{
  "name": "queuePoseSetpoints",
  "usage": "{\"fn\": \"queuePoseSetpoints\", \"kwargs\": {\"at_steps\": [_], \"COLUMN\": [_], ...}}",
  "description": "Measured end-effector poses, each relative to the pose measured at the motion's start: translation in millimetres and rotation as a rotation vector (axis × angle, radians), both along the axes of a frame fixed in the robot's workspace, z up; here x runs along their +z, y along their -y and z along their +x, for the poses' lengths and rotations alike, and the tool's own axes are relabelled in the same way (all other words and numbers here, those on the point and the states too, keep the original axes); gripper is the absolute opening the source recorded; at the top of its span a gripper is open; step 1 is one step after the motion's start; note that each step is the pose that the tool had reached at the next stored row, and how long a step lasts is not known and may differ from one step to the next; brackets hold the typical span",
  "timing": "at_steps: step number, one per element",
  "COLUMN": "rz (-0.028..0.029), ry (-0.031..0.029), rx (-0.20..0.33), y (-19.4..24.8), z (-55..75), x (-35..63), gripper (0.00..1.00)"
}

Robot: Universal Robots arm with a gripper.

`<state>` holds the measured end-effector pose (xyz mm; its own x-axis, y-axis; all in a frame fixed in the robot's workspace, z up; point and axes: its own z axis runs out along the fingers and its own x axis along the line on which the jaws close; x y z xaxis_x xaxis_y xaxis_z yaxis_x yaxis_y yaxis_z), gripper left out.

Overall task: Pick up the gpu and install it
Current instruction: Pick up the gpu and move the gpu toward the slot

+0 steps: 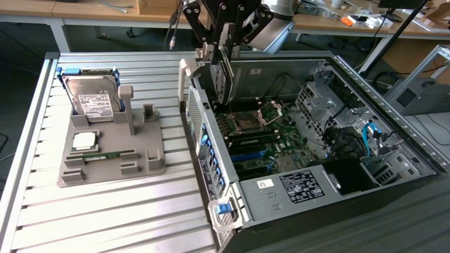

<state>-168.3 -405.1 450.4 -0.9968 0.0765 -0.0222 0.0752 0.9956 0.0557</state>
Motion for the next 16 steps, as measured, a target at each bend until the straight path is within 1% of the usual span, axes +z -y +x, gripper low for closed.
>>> {"fn": "queuePoseSetpoints", "kwargs": {"at_steps": [16], "rz": [-0.0046], "ry": [0.0], "rx": [0.0], "y": [0.4], "z": [9.4], "x": [-4.1], "gripper": [0.27]}}
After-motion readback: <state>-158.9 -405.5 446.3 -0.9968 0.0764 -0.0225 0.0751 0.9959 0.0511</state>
